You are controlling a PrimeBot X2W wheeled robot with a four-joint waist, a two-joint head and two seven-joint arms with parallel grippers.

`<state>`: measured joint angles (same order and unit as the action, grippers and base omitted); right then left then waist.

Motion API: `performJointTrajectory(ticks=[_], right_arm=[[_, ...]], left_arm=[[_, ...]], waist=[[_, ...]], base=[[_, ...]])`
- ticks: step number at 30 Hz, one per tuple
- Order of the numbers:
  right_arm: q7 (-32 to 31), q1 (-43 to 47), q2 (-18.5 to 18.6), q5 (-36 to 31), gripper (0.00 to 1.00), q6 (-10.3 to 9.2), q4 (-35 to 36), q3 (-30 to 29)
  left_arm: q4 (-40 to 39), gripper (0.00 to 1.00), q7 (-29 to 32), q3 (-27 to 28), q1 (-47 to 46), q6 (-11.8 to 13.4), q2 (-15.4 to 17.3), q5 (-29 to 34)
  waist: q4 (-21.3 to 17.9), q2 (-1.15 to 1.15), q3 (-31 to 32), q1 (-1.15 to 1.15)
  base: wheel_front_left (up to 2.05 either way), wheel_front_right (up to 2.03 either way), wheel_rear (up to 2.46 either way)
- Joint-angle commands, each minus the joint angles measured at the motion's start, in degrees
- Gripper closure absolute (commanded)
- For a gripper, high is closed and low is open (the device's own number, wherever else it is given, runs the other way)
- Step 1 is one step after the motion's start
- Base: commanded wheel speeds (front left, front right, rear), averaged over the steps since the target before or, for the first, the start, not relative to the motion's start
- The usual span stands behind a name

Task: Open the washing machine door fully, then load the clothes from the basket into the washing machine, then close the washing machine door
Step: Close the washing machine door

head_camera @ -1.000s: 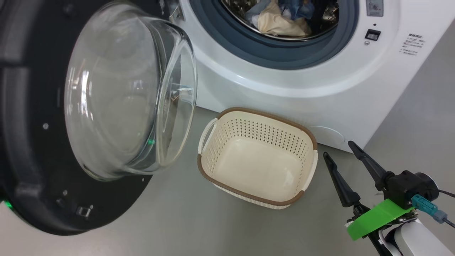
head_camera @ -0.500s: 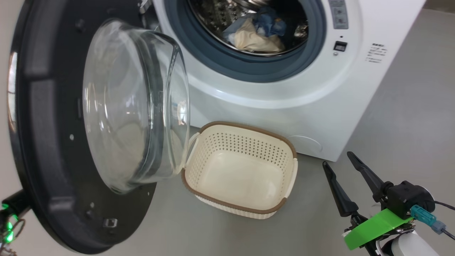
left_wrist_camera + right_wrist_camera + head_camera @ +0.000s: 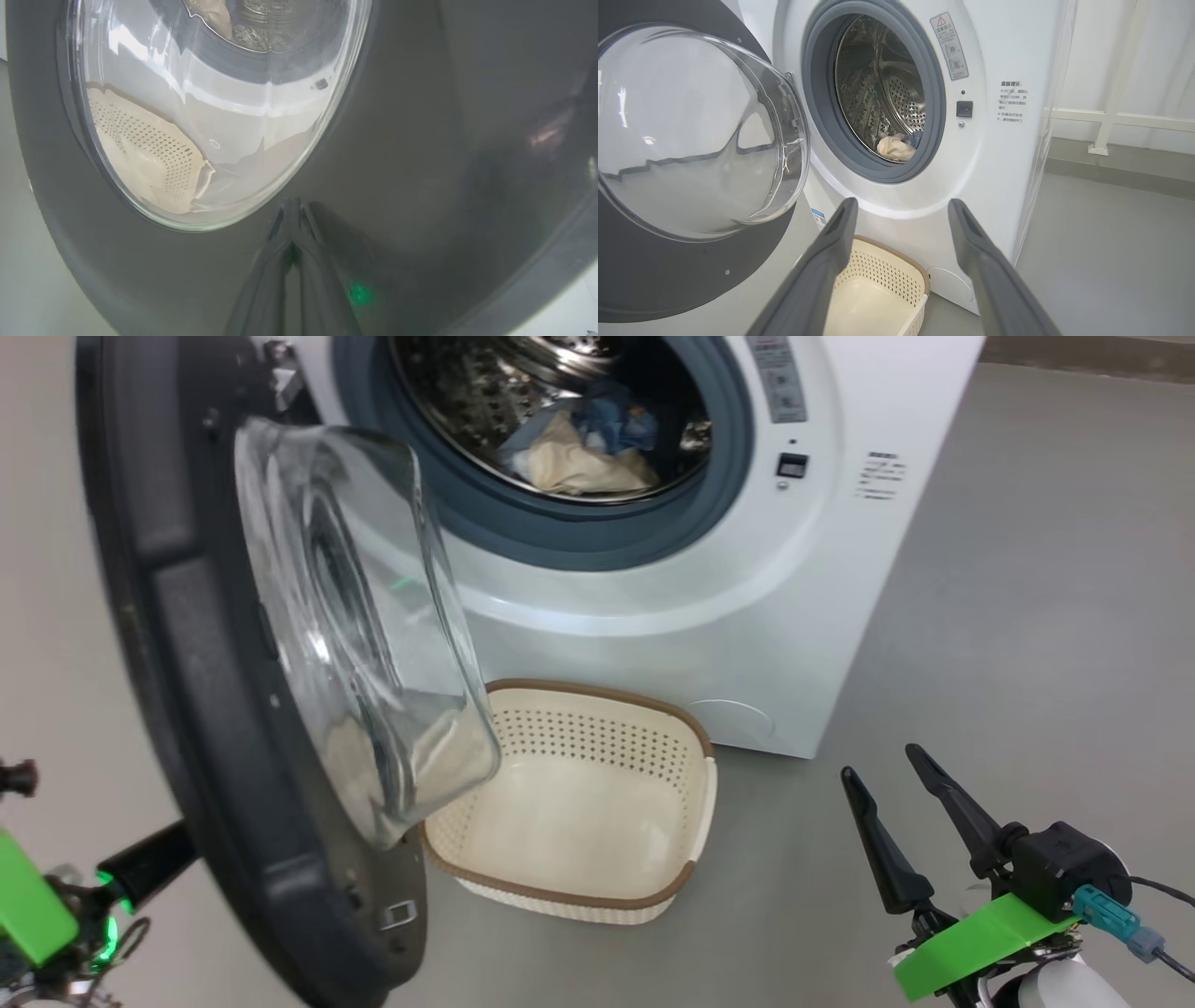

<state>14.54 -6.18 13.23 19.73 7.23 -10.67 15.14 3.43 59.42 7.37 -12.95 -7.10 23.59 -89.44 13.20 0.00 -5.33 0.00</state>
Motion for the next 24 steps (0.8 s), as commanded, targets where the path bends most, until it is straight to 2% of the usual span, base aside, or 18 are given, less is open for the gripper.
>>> performJointTrajectory(ticks=[1, 9, 24], right_arm=[[0.46, 0.51, 0.30, 0.06, 0.00, 0.25, 1.57, 0.68], [0.46, 0.67, -0.47, -0.19, 0.00, 0.25, 1.88, 0.39], [0.46, 0.84, -0.99, -0.50, 0.00, 0.25, 2.53, -0.78]], left_arm=[[-2.94, 1.00, 0.00, 1.18, -1.40, -0.39, 0.95, 0.40], [-4.56, 1.00, -1.28, -0.69, -1.71, -0.39, -0.93, 1.29], [-4.18, 1.00, -4.00, -0.28, -2.97, -0.39, -1.30, 1.61]], waist=[[-2.09, 0.00, 0.23, 0.00], [-6.36, 0.00, -0.02, 0.00], [-14.75, 0.00, -1.18, 0.00]], base=[[0.00, 0.00, 0.00], [0.00, 0.00, 0.00], [0.00, 0.00, 0.00]])
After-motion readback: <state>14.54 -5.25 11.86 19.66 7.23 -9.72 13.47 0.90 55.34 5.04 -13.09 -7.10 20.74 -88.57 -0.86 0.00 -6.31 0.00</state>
